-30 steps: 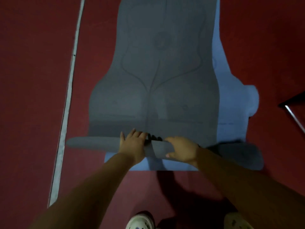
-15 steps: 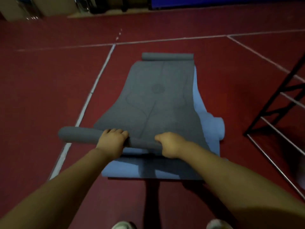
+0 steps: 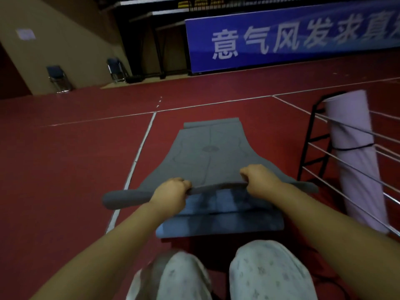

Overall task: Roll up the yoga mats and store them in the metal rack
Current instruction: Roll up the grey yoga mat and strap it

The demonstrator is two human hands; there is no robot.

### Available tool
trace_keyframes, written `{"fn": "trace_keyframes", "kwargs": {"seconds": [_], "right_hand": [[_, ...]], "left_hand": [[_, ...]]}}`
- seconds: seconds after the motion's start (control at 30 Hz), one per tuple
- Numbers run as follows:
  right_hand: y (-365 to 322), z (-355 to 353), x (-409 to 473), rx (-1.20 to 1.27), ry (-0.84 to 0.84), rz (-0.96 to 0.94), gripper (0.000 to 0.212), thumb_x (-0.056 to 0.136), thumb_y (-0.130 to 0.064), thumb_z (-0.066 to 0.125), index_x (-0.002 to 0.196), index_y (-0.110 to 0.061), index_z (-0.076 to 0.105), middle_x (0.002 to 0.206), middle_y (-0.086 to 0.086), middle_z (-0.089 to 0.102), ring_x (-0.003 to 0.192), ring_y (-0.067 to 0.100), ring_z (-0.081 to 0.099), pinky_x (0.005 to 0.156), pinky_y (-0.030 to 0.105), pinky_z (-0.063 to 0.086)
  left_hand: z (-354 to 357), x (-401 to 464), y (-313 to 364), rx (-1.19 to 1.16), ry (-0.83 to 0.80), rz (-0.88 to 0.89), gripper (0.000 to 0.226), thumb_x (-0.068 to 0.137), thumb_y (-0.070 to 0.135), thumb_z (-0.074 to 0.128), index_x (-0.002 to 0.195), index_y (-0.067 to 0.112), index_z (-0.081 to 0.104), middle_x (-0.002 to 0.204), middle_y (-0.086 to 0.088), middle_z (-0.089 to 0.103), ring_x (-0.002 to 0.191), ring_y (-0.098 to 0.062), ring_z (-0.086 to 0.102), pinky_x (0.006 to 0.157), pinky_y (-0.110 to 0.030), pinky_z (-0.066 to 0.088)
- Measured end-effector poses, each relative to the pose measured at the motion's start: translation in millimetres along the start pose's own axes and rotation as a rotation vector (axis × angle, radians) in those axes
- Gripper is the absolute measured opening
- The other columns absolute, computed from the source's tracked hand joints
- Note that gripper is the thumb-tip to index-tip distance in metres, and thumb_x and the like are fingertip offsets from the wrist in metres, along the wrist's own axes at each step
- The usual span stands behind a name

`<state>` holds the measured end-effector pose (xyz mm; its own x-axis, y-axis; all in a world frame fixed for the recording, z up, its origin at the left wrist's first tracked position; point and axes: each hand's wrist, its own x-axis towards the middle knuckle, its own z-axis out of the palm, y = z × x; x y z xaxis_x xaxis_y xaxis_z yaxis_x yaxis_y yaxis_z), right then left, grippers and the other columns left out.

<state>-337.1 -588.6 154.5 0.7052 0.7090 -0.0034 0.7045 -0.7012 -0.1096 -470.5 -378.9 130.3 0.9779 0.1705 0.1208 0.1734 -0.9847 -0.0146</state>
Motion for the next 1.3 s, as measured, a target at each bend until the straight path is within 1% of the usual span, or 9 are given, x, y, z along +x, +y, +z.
{"fn": "trace_keyframes", "kwargs": {"seconds": [0.17, 0.27, 0.43, 0.6, 0.7, 0.93, 1.1, 1.2, 1.3], "right_hand": [[-22, -18, -44, -0.057, -0.106, -0.064, 0.03, 0.079, -0.001, 0.05, 0.062, -0.019, 0.035, 0.068, 0.001, 0.041, 0.079, 0.025, 0.047, 0.051, 0.029, 0.03], [-33, -25, -76, -0.117, -0.152, -0.137, 0.03, 0.082, -0.002, 0.051, 0.063, -0.018, 0.033, 0.066, 0.0, 0.034, 0.074, 0.025, 0.042, 0.046, 0.023, 0.022], [-32, -27, -106, -0.171, -0.241, -0.224, 0.033, 0.081, -0.001, 0.054, 0.063, -0.018, 0.032, 0.067, -0.001, 0.034, 0.076, 0.023, 0.041, 0.046, 0.022, 0.022], [-21, -19, -124, -0.117, -0.283, -0.238, 0.035, 0.082, -0.001, 0.054, 0.062, -0.02, 0.032, 0.069, -0.002, 0.036, 0.065, 0.019, 0.04, 0.047, 0.023, 0.024], [-15, -8, -140, -0.075, -0.236, -0.198, 0.033, 0.078, 0.002, 0.051, 0.062, -0.021, 0.033, 0.07, 0.0, 0.039, 0.069, 0.021, 0.043, 0.052, 0.028, 0.029], [-23, 14, -165, -0.085, -0.179, -0.075, 0.024, 0.079, -0.004, 0.052, 0.069, -0.019, 0.036, 0.087, 0.003, 0.044, 0.088, 0.027, 0.053, 0.062, 0.03, 0.032], [-41, 22, -175, 0.194, -0.037, -0.212, 0.024, 0.09, -0.042, 0.057, 0.091, -0.019, 0.052, 0.09, -0.003, 0.05, 0.083, 0.017, 0.051, 0.075, 0.035, 0.044], [-49, 20, -174, 0.38, 0.035, -0.325, 0.019, 0.095, -0.028, 0.053, 0.11, -0.022, 0.064, 0.105, -0.008, 0.061, 0.097, 0.009, 0.056, 0.085, 0.024, 0.043], [-53, 30, -179, 0.376, 0.133, -0.347, 0.016, 0.094, -0.017, 0.056, 0.103, -0.014, 0.069, 0.101, 0.0, 0.066, 0.095, 0.016, 0.06, 0.083, 0.026, 0.044]], "left_hand": [[-16, -54, 6, -0.078, -0.006, 0.039, 0.022, 0.083, 0.021, 0.046, 0.096, 0.008, 0.059, 0.099, -0.013, 0.059, 0.094, -0.034, 0.056, 0.072, -0.038, 0.041], [-35, -79, 12, -0.108, 0.046, 0.08, 0.038, 0.069, 0.025, 0.039, 0.092, 0.01, 0.065, 0.094, -0.012, 0.062, 0.091, -0.034, 0.058, 0.07, -0.037, 0.043], [-54, -107, 30, -0.124, 0.127, 0.096, 0.031, 0.069, 0.021, 0.049, 0.09, 0.01, 0.07, 0.086, -0.009, 0.064, 0.083, -0.032, 0.061, 0.063, -0.035, 0.045], [-53, -124, 53, -0.093, 0.065, 0.131, 0.047, 0.074, 0.036, 0.032, 0.091, 0.012, 0.069, 0.089, -0.004, 0.062, 0.085, -0.026, 0.059, 0.063, -0.034, 0.044], [-48, -133, 60, -0.102, -0.017, 0.155, 0.021, 0.083, 0.022, 0.054, 0.1, 0.016, 0.066, 0.095, -0.001, 0.061, 0.089, -0.025, 0.057, 0.066, -0.033, 0.042], [-33, -146, 52, -0.117, 0.009, 0.346, 0.022, 0.072, 0.019, 0.05, 0.086, 0.014, 0.067, 0.079, -0.002, 0.061, 0.069, -0.027, 0.059, 0.052, -0.029, 0.035], [-30, -159, 37, -0.252, -0.012, 0.253, 0.028, 0.085, 0.037, 0.052, 0.093, 0.017, 0.07, 0.078, 0.013, 0.052, 0.078, -0.013, 0.055, 0.067, -0.028, 0.043], [-29, -170, 39, -0.291, 0.0, 0.21, 0.039, 0.085, 0.042, 0.044, 0.099, 0.017, 0.071, 0.082, 0.013, 0.049, 0.084, -0.015, 0.057, 0.072, -0.028, 0.043], [-29, -178, 47, -0.228, 0.029, 0.188, 0.043, 0.087, 0.039, 0.039, 0.101, 0.013, 0.069, 0.092, 0.002, 0.06, 0.09, -0.021, 0.059, 0.071, -0.029, 0.044]]}}
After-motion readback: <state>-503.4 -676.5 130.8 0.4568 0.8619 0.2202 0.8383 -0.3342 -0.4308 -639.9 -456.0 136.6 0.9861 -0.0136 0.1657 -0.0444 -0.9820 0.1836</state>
